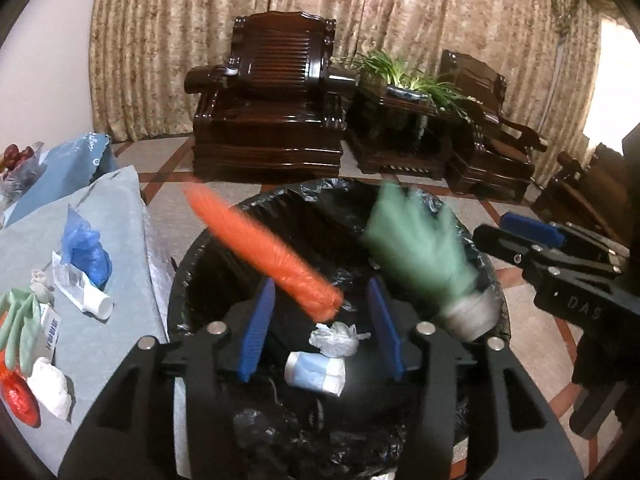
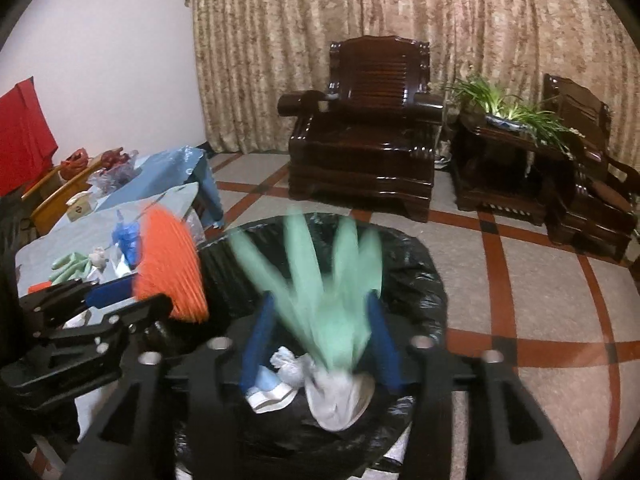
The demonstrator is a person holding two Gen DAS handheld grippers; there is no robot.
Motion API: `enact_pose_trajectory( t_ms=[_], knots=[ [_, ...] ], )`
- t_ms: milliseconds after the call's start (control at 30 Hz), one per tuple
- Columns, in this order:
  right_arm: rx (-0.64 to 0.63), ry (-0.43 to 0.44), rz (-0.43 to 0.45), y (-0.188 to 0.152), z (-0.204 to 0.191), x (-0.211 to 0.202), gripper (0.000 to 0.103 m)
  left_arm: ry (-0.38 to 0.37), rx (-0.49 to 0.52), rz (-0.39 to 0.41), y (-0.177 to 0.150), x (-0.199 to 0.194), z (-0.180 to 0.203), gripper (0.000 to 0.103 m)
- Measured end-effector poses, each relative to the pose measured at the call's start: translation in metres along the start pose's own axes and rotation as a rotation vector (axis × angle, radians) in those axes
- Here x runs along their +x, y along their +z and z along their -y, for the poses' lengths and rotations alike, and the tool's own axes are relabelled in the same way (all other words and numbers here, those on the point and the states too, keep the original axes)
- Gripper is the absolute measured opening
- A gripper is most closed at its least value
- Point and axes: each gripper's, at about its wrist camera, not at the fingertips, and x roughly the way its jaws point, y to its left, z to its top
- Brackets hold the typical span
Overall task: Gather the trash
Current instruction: 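Carry the net and glove over the black bin and open both grippers, then grasp the flat orange foam net with the left gripper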
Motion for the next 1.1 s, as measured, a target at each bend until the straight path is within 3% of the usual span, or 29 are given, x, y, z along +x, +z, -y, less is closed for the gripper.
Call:
enact_pose_trajectory(
  t_ms=[100, 267, 333, 433, 700, 1100],
  knots=[
    [0.006, -0.013, 0.017, 0.001, 0.004, -0.003, 0.078, 0.008, -0.005, 0.001, -0.005, -0.006, -0.005, 0.062],
    [0.010, 0.004, 0.057, 0.004, -0.007, -0.012, 0.097, 0.070, -0.040, 0.038, -0.009, -0.028, -0.023, 0.080],
    [0.006, 0.025, 0.056, 0.006, -0.015, -0.013, 0.097, 0.107, -0.066, 0.060, -0.010, -0.041, -0.034, 0.088],
    [-0.010, 0.045, 0.058, 0.009, -0.028, -0.014, 0.097, 0.159, -0.100, 0.091, -0.008, -0.061, -0.050, 0.091],
    [-0.073, 0.134, 0.047, 0.011, -0.083, -0.010, 0.097, 0.338, -0.195, 0.147, -0.023, -0.118, -0.106, 0.092],
    [-0.188, 0.271, 0.025, 0.006, -0.181, 0.009, 0.097, 0.540, -0.300, 0.138, -0.065, -0.177, -0.184, 0.092]
  ],
)
